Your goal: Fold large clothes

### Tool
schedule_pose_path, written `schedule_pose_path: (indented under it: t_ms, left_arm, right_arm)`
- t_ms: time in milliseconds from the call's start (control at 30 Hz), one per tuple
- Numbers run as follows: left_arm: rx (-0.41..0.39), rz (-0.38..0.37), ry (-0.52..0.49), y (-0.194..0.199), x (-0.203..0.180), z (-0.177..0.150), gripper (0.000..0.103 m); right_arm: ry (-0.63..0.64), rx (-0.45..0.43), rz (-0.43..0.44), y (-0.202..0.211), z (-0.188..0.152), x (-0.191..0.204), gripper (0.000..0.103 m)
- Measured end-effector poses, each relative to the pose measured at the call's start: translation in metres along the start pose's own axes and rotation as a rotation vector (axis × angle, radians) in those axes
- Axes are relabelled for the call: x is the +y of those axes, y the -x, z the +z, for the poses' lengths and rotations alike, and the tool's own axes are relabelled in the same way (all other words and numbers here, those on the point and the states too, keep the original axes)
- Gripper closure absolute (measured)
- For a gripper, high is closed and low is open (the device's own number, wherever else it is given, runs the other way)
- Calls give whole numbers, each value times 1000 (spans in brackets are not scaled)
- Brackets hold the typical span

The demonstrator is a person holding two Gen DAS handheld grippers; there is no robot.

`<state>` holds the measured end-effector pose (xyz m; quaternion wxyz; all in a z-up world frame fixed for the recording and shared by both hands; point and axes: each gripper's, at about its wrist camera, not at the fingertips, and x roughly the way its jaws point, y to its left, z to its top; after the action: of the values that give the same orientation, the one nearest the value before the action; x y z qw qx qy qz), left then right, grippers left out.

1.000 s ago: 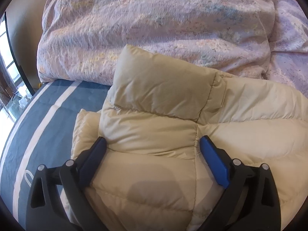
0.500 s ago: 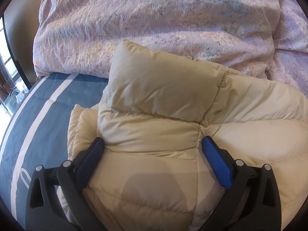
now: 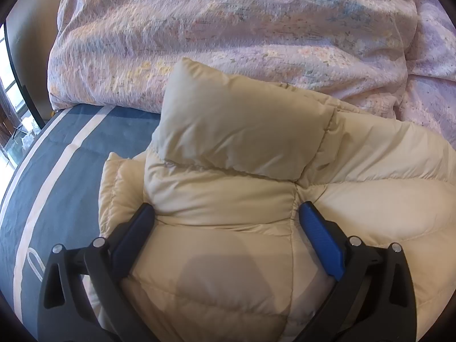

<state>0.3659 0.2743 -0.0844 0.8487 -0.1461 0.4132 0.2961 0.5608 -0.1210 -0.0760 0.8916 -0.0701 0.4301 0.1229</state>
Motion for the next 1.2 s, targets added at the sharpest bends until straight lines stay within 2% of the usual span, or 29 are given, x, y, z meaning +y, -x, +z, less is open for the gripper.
schedule_pose_path:
  t_ms: [200,300,400,500,633,733,833,933,1133,1200]
  left_arm:
    - [-7,12,-5,6,-6,-2,2]
    - [4,32,-18,13,-10,-1,2]
    - [-3,-3,-22,35,-6,-3,2]
    - [-22,-38,-11,63,8,-8,2]
    - [-42,-51,21,92,37,-17,2]
    - [-14,-42,36,96,51,-24,2]
    - [38,-44,46,88,60,-31,3]
    - [71,-60,58,80,62,-37,4]
    - [105,-108,93,71,64,-42,11]
    - [117,-137,113,67,64,-44,14]
  right_arm:
    - [-2,-10,-6,3,-2,-1,10]
    - [-19,-7,24,8,-1,-4,10]
    - [-42,7,100,26,0,-17,10]
    - [-92,-31,149,56,-3,-40,10]
    - [-104,-28,135,76,-12,-64,10]
    - [-123,19,117,73,-24,-79,10]
    - [-182,99,183,57,-35,-89,10]
    - [-244,138,250,49,-42,-97,11]
    - [-274,162,367,42,-50,-95,24]
    - [-276,159,390,42,-52,-95,33]
